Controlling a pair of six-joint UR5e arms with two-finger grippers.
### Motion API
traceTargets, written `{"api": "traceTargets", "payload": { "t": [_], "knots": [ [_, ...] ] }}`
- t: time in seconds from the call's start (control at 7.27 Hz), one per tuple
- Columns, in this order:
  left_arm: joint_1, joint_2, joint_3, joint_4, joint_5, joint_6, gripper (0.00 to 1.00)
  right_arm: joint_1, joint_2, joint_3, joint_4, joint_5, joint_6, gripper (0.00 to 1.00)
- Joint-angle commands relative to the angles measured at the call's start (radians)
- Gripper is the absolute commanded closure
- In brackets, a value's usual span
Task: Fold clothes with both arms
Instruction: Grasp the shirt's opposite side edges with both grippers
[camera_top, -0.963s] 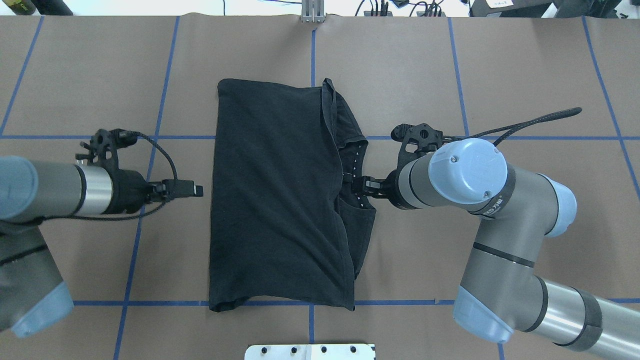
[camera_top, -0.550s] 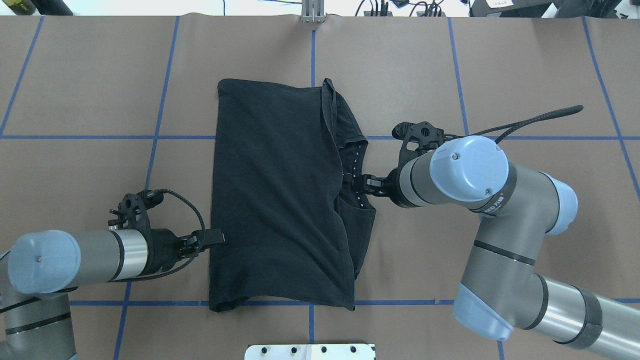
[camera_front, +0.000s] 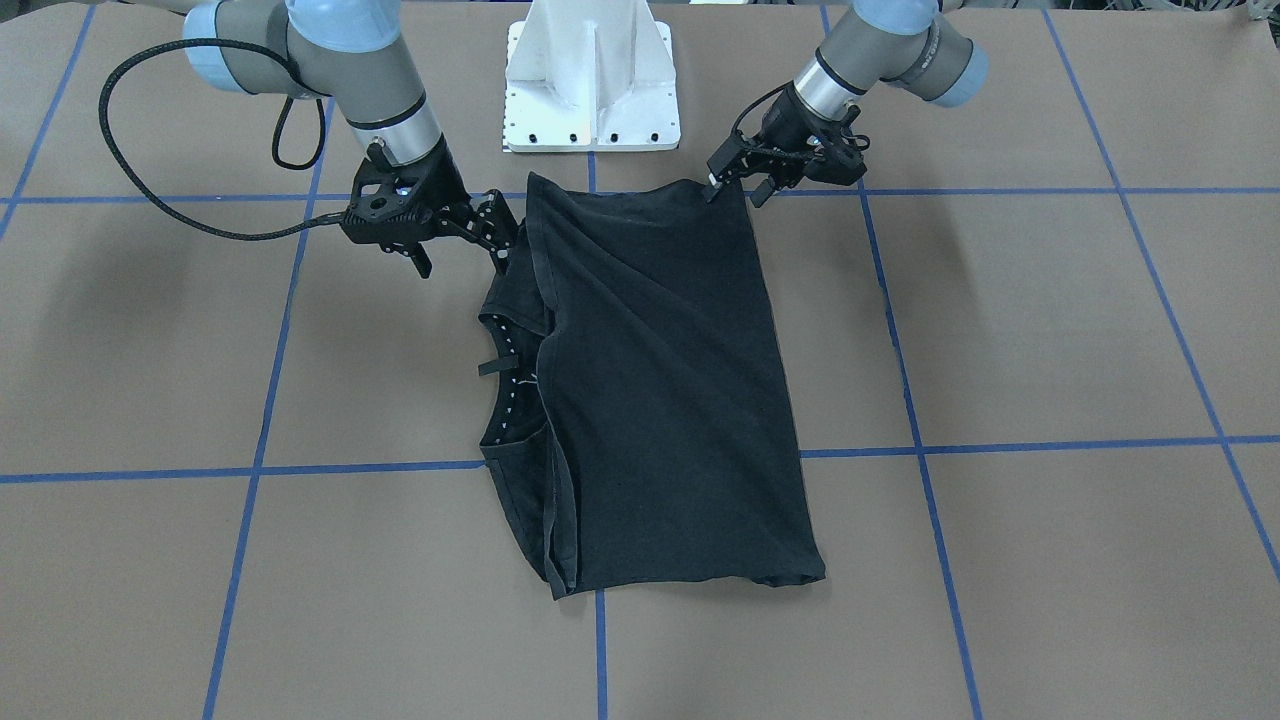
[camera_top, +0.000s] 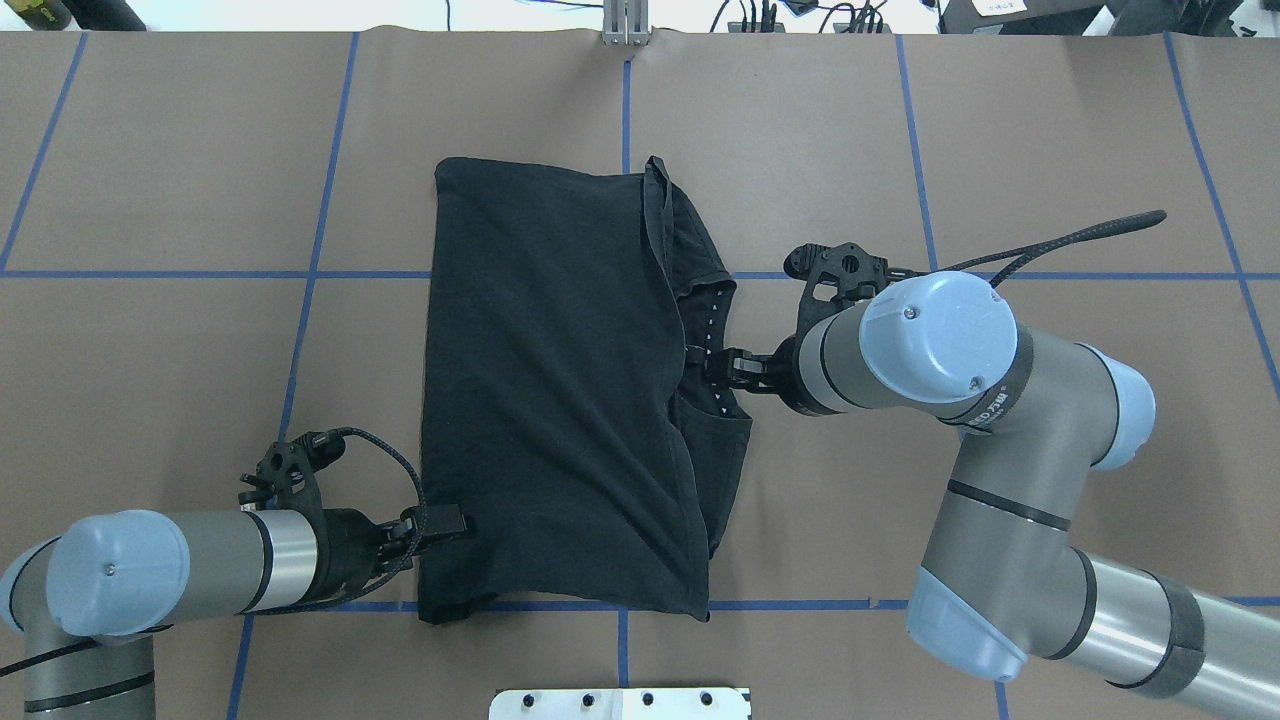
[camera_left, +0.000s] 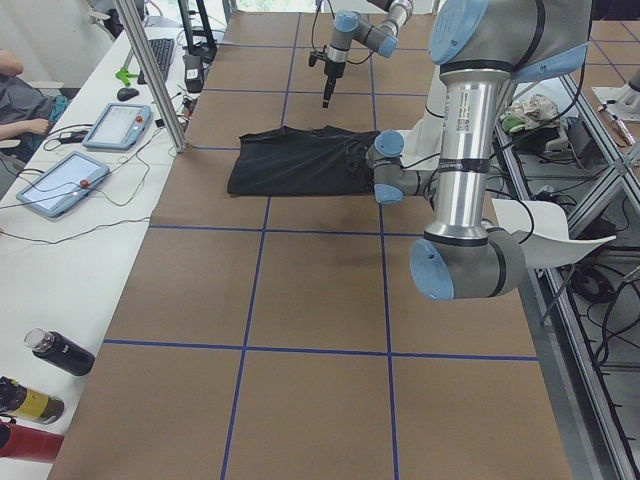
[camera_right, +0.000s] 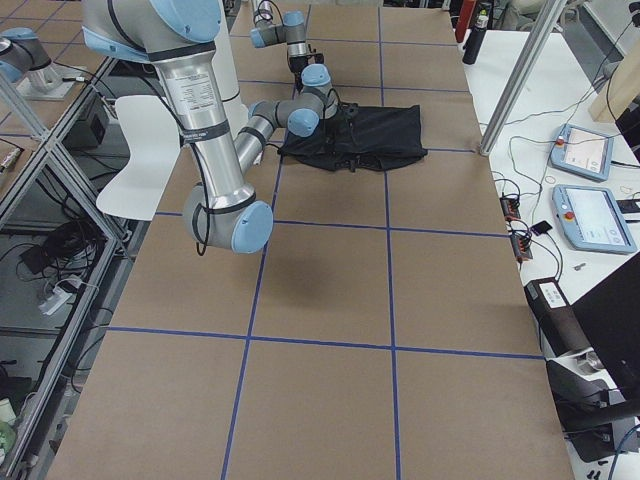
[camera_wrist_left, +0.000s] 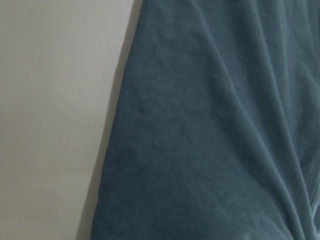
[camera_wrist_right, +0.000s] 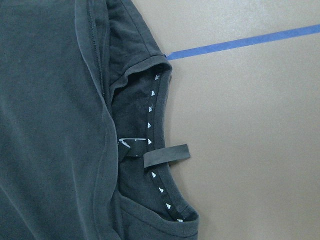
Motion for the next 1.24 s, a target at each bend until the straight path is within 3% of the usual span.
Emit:
{"api": "traceTargets", "payload": {
  "t": [0.0,0.69,0.83,0.96,1.1],
  "knots": [
    [0.022,0.001,0.013,0.0,0.0,-0.019,0.0,0.001,0.002,0.0,0.0,0.0,0.001,0.0],
    [0.045,0.0,0.036,0.0,0.001,-0.019,0.01,-0.001,0.0,0.0,0.002,0.0,0.004,0.0],
    [0.045,-0.003,0.036,-0.001,0.001,-0.019,0.18,-0.001,0.0,0.002,0.002,0.0,0.005,0.0],
    [0.047,-0.005,0.032,0.0,0.0,-0.018,0.57,-0.001,0.0,0.003,0.002,-0.002,0.008,0.0],
    [0.045,-0.004,0.023,0.0,0.0,-0.018,0.85,-0.001,0.0,0.003,0.002,-0.002,0.008,0.0]
  ]
}}
